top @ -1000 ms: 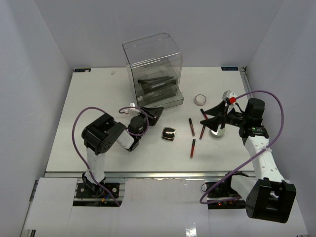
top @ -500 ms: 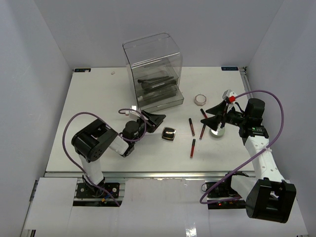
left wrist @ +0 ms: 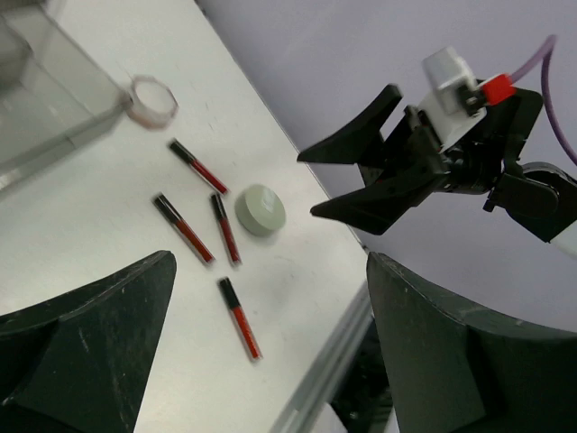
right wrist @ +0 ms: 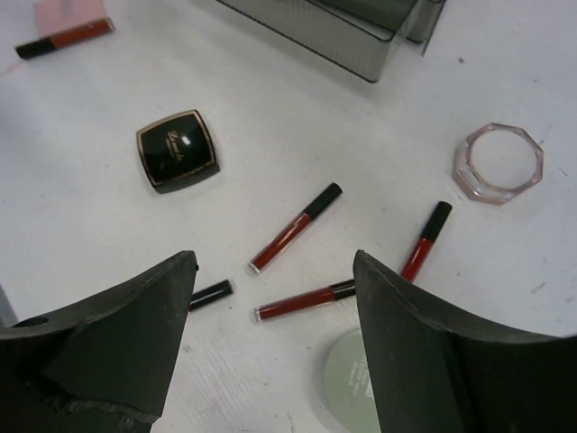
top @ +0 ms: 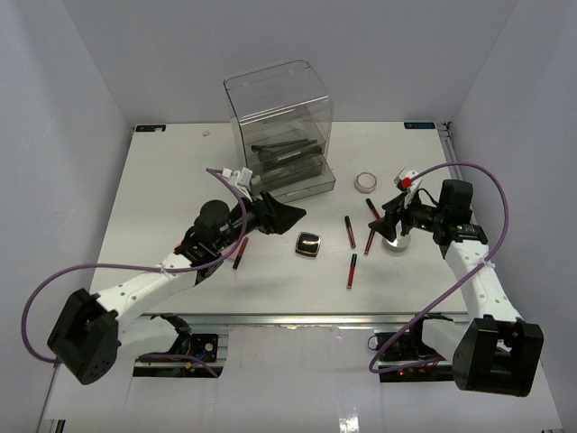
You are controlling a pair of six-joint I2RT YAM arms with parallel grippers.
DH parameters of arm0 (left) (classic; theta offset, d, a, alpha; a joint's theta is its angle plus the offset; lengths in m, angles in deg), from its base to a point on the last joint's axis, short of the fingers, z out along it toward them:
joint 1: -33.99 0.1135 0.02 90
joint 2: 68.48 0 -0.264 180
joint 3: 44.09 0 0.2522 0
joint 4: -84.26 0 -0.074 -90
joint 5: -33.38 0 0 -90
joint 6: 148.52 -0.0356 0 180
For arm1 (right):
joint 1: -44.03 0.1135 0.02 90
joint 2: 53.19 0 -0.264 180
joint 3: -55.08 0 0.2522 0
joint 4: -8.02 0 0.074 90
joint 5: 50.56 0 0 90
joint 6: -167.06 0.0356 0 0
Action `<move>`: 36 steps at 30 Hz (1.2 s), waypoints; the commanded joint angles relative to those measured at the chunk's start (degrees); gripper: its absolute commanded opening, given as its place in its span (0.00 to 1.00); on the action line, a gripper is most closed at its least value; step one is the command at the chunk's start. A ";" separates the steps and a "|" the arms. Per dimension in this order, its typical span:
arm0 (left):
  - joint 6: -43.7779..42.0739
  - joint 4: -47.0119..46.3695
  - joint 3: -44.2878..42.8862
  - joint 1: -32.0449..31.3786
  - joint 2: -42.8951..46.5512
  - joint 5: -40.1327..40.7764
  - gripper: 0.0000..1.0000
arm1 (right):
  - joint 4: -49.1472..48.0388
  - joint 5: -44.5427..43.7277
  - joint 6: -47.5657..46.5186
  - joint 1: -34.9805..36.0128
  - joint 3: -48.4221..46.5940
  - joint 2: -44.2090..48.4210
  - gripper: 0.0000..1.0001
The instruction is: Organize the makeup
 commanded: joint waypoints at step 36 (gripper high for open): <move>-36.11 44.49 -6.60 1.93 19.05 10.00 0.98 | 14.89 -37.64 6.94 2.50 -11.66 -29.26 0.93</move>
